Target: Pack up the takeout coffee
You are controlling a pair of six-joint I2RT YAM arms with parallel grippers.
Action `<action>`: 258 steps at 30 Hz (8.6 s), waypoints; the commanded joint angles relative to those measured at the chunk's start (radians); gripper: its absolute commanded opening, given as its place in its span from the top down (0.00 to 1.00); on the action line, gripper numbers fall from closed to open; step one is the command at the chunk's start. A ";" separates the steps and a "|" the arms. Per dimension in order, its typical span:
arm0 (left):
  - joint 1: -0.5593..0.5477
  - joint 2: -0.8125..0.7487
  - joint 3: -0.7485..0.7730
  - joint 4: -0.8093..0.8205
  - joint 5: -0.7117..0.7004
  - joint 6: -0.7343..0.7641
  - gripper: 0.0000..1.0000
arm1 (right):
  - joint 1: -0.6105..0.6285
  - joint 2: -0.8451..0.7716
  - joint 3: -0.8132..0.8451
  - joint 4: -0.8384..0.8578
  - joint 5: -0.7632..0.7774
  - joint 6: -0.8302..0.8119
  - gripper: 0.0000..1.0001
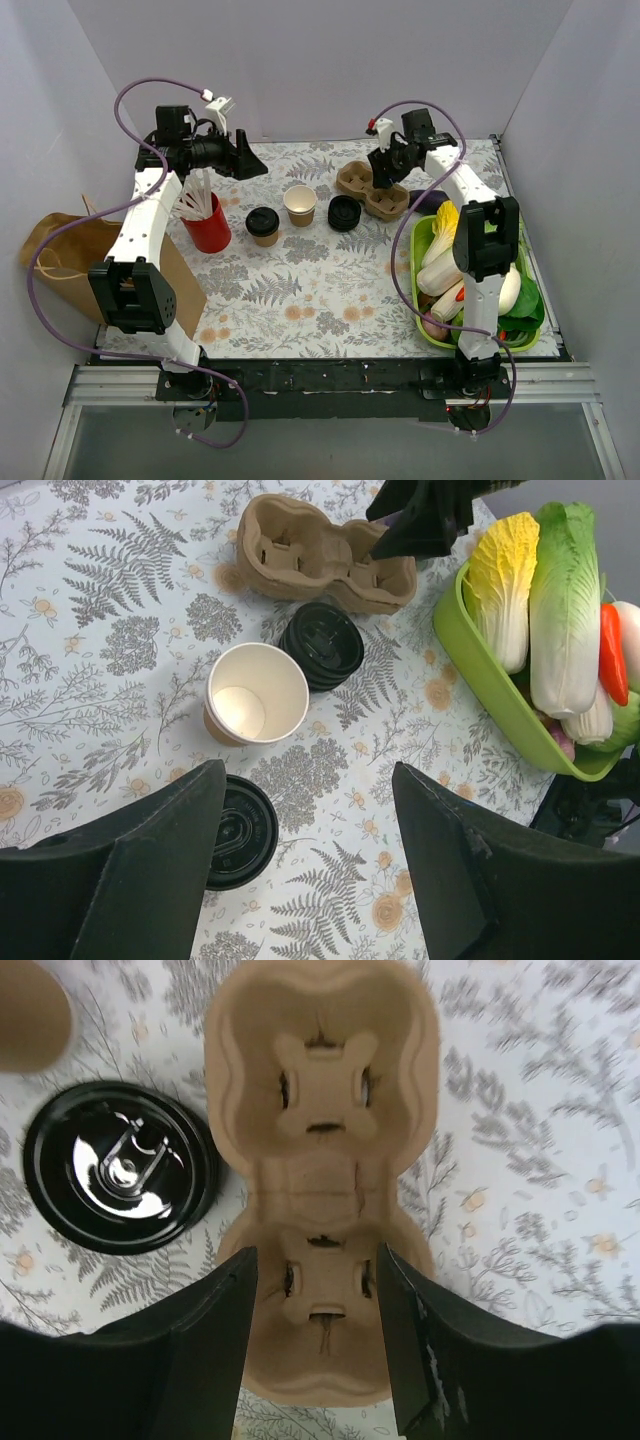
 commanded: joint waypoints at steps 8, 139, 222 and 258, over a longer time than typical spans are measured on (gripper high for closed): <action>-0.036 -0.049 -0.001 -0.093 -0.063 0.112 0.32 | -0.003 0.076 0.073 -0.092 0.026 -0.116 0.45; -0.073 0.075 0.019 -0.027 0.033 0.040 0.29 | -0.139 0.038 0.061 0.282 -0.221 0.344 0.99; -0.148 0.131 0.178 0.112 -0.077 -0.085 0.23 | 0.057 -0.626 -0.926 0.216 -0.095 0.321 0.43; -0.108 0.088 0.138 0.135 -0.085 -0.105 0.23 | -0.101 -0.597 -0.926 0.170 -0.012 0.317 0.47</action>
